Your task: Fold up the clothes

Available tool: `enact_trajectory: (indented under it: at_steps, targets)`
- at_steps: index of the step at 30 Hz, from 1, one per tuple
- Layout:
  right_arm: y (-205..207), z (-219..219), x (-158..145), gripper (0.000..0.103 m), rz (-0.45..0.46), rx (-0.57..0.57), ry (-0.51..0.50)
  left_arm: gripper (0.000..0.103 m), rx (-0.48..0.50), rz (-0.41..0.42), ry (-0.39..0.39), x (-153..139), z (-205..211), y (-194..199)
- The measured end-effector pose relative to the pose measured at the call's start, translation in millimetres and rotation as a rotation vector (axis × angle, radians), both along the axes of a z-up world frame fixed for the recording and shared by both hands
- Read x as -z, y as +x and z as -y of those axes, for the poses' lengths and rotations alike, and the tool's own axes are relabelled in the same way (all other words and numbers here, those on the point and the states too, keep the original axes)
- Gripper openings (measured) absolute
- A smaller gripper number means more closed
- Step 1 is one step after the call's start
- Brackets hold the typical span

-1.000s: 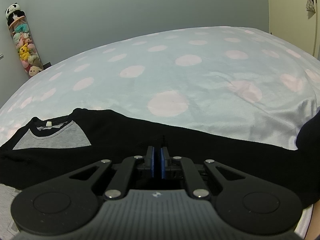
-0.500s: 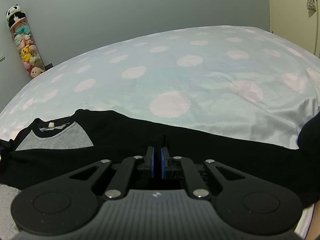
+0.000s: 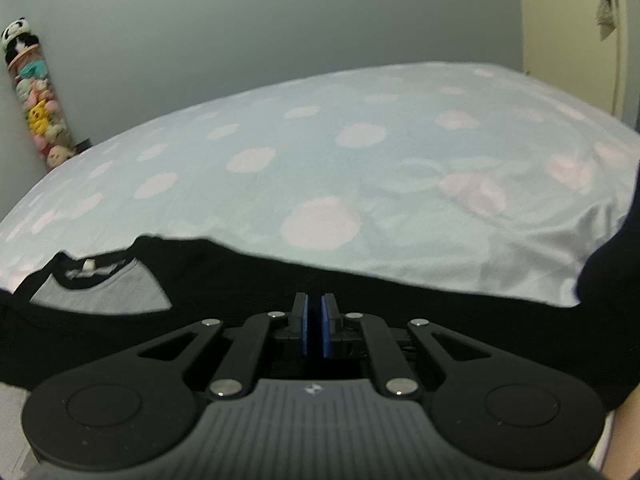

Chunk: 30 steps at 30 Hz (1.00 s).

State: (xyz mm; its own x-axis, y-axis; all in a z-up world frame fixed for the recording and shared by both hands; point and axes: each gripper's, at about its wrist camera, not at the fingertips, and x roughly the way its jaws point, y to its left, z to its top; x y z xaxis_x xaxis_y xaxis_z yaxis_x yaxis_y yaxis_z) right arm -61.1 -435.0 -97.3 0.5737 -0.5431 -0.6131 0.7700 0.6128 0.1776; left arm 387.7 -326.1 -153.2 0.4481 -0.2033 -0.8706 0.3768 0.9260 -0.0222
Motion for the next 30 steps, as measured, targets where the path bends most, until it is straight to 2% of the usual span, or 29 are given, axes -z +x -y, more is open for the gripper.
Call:
enact_trajectory:
  at_steps: [8,9,11,13,16,19,21,24,28,30]
  targets:
    - [-12.4,10.4,-5.4,0.012,0.054,0.048,0.011,0.0,-0.001,-0.009,-0.027,8.8,-12.0,-8.6]
    - [-14.9,11.4,-7.0,0.013,0.063,0.056,0.013,0.0,0.0,-0.011,-0.031,9.7,-14.2,-10.9]
    - [-20.5,13.5,-10.2,0.024,0.079,0.076,0.016,0.001,0.002,-0.016,-0.038,11.6,-18.6,-15.5]
    - [-28.1,18.1,-12.5,0.029,0.103,0.098,0.028,0.005,0.004,-0.021,-0.045,13.5,-23.1,-20.1]
    - [-38.4,23.3,-12.7,0.033,0.13,0.122,0.065,0.014,0.066,-0.015,-0.05,14.5,-29.9,-44.9]
    - [-39.9,23.4,-11.2,0.034,0.156,0.098,0.099,0.019,0.098,-0.037,-0.077,16.1,-38.5,-64.0]
    - [-37.2,21.8,-10.6,0.034,0.168,0.067,0.109,0.026,0.113,-0.054,-0.093,17.3,-42.8,-75.2]
    - [-27.7,18.0,-6.3,0.034,0.166,0.017,0.115,0.029,0.126,-0.068,-0.112,18.5,-51.0,-90.6]
    - [-18.4,14.1,-1.4,0.034,0.149,-0.01,0.125,0.032,0.159,-0.039,-0.141,12.5,-63.0,-105.0]
    - [-17.6,12.7,-2.1,0.034,0.149,-0.018,0.125,0.042,0.195,-0.025,-0.138,8.9,-66.0,-112.5]
